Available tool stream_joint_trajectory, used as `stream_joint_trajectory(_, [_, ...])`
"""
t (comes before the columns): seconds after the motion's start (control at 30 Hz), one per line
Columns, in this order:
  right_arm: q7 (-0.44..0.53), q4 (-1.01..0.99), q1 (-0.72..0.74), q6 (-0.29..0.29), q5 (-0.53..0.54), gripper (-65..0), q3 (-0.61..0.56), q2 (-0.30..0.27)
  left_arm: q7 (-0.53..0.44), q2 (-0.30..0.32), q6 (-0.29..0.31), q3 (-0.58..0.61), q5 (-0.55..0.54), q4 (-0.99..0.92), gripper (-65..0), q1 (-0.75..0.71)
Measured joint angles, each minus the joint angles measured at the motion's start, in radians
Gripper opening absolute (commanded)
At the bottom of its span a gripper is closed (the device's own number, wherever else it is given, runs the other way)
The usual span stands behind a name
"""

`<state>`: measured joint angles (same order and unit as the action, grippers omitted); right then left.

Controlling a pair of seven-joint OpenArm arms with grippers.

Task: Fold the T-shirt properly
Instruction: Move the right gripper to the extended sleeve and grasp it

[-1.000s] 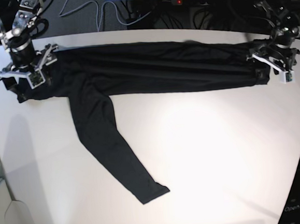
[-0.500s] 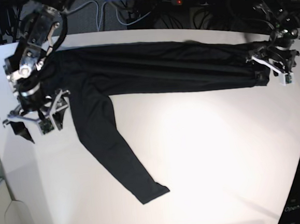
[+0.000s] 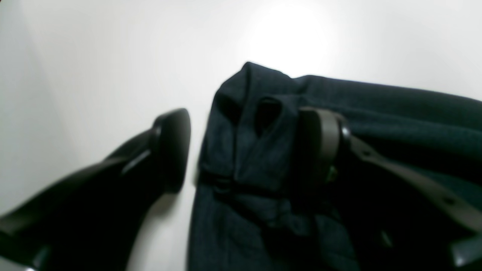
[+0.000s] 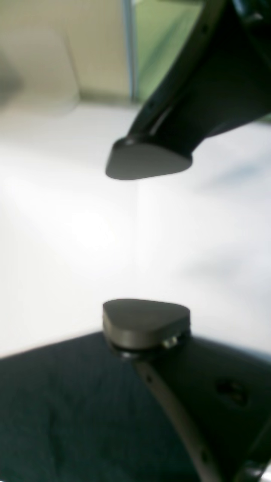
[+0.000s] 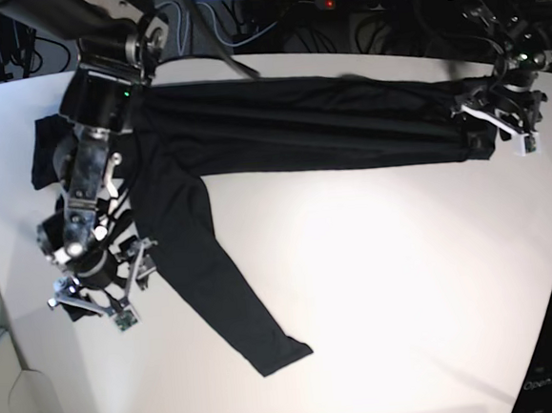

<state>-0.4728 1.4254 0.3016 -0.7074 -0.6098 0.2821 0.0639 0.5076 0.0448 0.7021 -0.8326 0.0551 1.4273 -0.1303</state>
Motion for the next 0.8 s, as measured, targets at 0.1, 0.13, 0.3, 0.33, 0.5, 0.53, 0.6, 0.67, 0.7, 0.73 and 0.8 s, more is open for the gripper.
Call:
stream_joint_trajectory(0.1, [0.000, -0.130, 0.060, 0.000, 0.000, -16.8, 0.003, -0.002, 0.000, 0.000, 0.000, -0.002, 0.000, -0.003, -24.4, 0.000])
stream_joint_trajectory(0.13, [0.000, -0.169, 0.081, 0.000, 0.001, -16.8, 0.002, -0.003, -0.004, 0.000, 0.000, -0.002, -0.001, -0.003, -24.4, 0.000])
stream_joint_trajectory(0.3, [0.035, -0.333, 0.148, 0.001, 0.051, -17.0, 0.002, -0.020, -0.004, 0.000, 0.000, -0.002, -0.005, -0.005, -24.4, 0.000])
stream_joint_trajectory(0.33, [0.042, -0.354, 0.152, 0.001, 0.049, -17.0, 0.006, -0.023, -0.004, 0.000, 0.000, -0.002, -0.004, -0.005, -24.4, 0.000])
stream_joint_trajectory(0.5, [0.063, -0.384, 0.146, 0.001, 0.045, -17.0, 0.096, -0.014, 0.016, 0.002, 0.000, -0.002, -0.012, -0.005, -24.4, 0.001])
stream_joint_trajectory(0.53, [0.064, -0.383, 0.147, 0.001, 0.043, -17.0, 0.116, -0.008, 0.027, 0.003, 0.000, -0.002, -0.014, -0.005, -24.4, 0.003])
stream_joint_trajectory(0.6, [0.066, -0.383, 0.147, 0.001, 0.045, -17.0, 0.153, 0.007, 0.043, 0.002, -0.001, -0.002, -0.015, 0.001, -24.4, 0.005])
stream_joint_trajectory(0.67, [0.066, -0.383, 0.148, 0.001, 0.045, -17.0, 0.193, 0.023, 0.045, 0.003, -0.002, -0.002, -0.013, 0.002, -24.4, 0.006])
stream_joint_trajectory(0.7, [0.063, -0.383, 0.150, 0.001, 0.046, -17.0, 0.216, 0.029, 0.046, 0.002, -0.002, -0.002, -0.013, 0.002, -24.4, 0.011])
stream_joint_trajectory(0.73, [0.062, -0.383, 0.151, 0.001, 0.047, -17.0, 0.238, 0.037, 0.054, 0.003, -0.002, -0.003, -0.011, 0.002, -24.4, 0.014])
stream_joint_trajectory(0.8, [0.061, -0.383, 0.155, 0.001, 0.048, -17.0, 0.269, 0.049, 0.058, 0.003, -0.002, -0.003, -0.008, 0.001, -24.4, 0.020])
